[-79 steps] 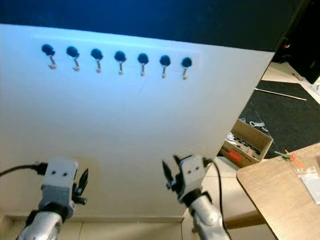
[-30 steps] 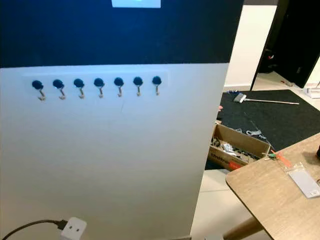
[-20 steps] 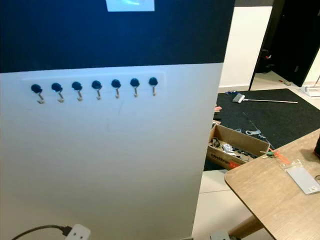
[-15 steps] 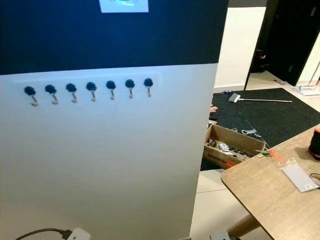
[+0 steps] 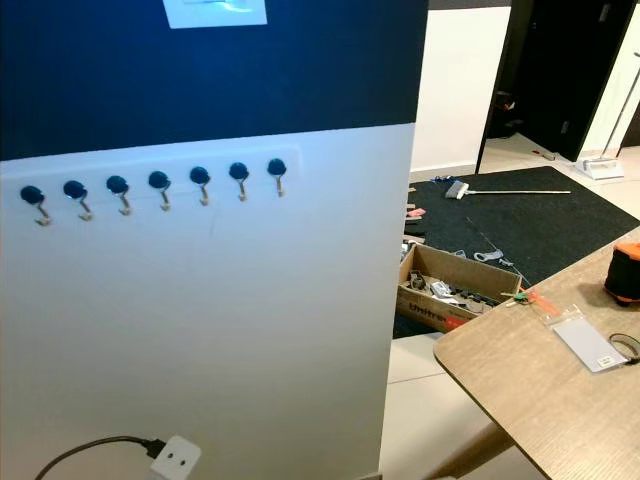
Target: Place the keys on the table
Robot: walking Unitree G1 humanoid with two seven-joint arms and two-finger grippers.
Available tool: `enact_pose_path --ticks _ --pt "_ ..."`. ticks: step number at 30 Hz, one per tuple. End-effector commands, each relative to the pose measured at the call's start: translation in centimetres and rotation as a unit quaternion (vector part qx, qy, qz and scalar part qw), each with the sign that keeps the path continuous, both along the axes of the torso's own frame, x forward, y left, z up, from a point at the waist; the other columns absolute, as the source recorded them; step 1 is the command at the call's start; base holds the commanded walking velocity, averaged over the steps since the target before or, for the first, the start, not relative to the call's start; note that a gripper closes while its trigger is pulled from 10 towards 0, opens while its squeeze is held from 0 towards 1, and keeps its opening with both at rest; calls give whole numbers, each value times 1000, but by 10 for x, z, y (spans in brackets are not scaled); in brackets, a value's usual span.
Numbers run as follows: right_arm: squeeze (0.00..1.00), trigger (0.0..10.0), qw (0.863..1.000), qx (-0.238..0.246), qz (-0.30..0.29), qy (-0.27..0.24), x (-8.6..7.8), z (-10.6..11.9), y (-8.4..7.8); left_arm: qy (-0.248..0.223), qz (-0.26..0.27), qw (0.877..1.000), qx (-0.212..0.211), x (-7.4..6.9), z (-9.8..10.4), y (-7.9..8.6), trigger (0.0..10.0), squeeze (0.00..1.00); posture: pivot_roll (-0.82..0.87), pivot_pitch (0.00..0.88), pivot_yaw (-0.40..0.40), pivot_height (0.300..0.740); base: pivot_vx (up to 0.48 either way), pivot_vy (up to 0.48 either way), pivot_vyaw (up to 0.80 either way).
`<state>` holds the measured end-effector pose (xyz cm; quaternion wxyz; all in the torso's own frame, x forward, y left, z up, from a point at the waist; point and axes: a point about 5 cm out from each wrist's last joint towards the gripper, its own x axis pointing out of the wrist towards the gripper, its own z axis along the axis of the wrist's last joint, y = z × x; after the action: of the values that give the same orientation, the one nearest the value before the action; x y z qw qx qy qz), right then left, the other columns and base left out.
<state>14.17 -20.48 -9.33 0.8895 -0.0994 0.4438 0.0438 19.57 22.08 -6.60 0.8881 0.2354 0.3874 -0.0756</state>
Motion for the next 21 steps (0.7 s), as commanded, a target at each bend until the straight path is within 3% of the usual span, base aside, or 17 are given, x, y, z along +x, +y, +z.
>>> enact_pose_path --ticks 1,6,11,16,17,21 --pt "0 10000 1000 -2 1 2 -2 -1 0 14 -12 1000 9 -4 -3 -1 10000 0 -28 41 65 740 0 0 0" --pt "0 10000 1000 -3 5 0 1 0 2 20 -13 1000 14 -6 -5 -1 10000 0 -26 37 58 740 0 0 0" --pt "0 10000 999 -7 29 -12 14 4 5 30 1 999 18 -15 -10 0 10000 0 -32 30 42 740 0 0 0" --pt "0 10000 999 -8 30 -26 23 8 6 34 4 999 19 -21 -12 1 10000 0 -61 37 64 740 0 0 0" --pt "0 10000 999 -7 30 -26 24 8 8 39 -2 999 25 -22 -12 4 10000 0 -98 6 83 740 0 0 0" --pt "0 10000 999 -7 43 -28 29 9 14 35 -15 998 45 -12 -7 9 10000 0 -122 0 79 740 0 0 0"
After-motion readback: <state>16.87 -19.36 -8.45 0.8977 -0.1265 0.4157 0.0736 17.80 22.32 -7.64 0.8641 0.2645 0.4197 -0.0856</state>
